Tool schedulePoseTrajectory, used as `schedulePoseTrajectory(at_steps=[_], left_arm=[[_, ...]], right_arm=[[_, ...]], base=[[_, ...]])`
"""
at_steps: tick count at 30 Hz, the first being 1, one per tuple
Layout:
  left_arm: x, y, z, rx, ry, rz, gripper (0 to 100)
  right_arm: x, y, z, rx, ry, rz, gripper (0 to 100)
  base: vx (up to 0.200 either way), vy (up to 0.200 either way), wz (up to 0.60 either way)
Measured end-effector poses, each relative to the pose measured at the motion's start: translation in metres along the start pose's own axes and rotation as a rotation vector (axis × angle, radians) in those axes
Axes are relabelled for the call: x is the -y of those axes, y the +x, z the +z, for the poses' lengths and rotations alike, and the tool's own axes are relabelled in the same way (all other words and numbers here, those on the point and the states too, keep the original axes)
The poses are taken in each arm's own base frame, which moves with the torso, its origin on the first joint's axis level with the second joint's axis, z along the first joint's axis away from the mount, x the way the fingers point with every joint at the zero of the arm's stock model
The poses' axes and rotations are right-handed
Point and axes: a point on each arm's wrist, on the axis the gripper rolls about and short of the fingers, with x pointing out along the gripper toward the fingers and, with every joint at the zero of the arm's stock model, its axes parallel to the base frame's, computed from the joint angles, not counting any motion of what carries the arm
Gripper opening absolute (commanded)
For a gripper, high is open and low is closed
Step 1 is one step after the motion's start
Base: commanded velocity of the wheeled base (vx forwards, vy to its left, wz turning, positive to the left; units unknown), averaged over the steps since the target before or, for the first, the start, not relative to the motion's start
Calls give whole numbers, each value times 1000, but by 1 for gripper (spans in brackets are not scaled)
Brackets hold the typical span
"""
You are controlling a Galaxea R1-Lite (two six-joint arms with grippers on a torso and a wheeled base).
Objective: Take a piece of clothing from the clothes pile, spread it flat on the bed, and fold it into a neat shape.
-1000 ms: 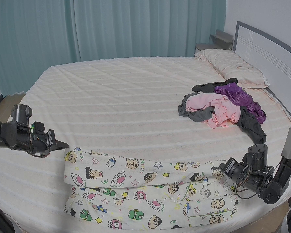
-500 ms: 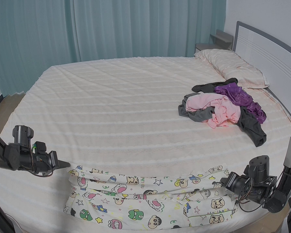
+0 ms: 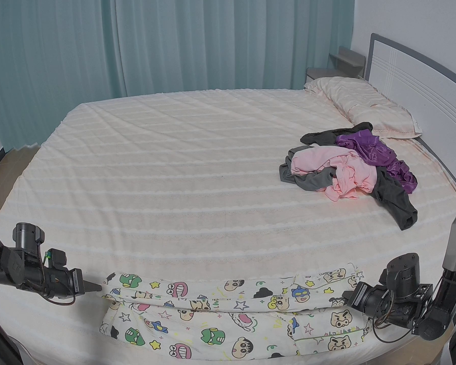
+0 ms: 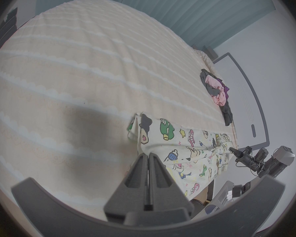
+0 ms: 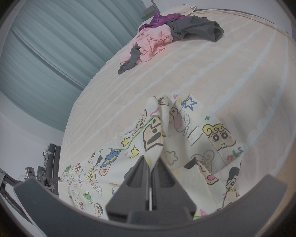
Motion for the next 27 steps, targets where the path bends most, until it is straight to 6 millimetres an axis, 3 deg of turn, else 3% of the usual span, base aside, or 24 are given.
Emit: schedulePoseTrajectory(at_steps=[11,12,14,15,27], left_arm=[[-9,9,-10,-59,2,12,0],[-9,9,-10,-62,2,13,100],[-10,10,-13,-73,-2,14,100],[-11,11,-13,-77,-3,14,100],[-17,0,-23,-67,-59,29,100]], right_arm=[[5,1,-6,-45,-14,-49,0],[6,1,-7,-53,-17,-58,0],[6,1,-7,-58,-18,-65,0],[7,1,-8,-60,-18,-68,100],[7,-4,-2,-17,-6,-89,100]], base=[[0,0,0],[0,0,0],[0,0,0],[0,0,0],[0,0,0]])
